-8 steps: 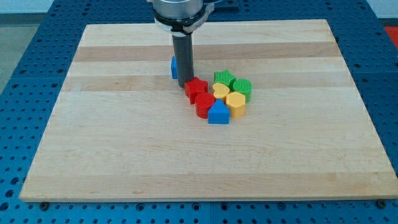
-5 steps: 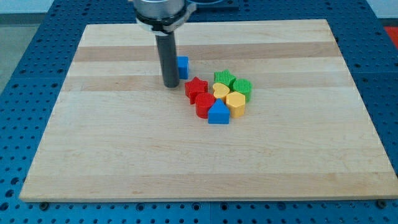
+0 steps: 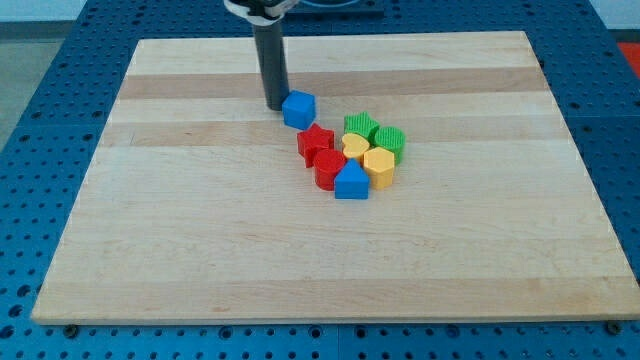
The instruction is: Push the blue cube to the green star
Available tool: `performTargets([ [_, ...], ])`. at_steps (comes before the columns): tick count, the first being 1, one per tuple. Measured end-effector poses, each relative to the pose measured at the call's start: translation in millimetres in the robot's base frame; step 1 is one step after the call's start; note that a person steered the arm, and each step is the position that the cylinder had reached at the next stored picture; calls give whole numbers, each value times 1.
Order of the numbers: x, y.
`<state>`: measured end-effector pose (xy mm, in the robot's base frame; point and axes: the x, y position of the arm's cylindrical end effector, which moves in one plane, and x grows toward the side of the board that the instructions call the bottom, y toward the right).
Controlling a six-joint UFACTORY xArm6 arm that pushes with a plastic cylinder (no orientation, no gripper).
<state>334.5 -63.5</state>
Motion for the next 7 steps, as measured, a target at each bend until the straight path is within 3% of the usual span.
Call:
performTargets([
  [2,0,23],
  [7,13,0],
])
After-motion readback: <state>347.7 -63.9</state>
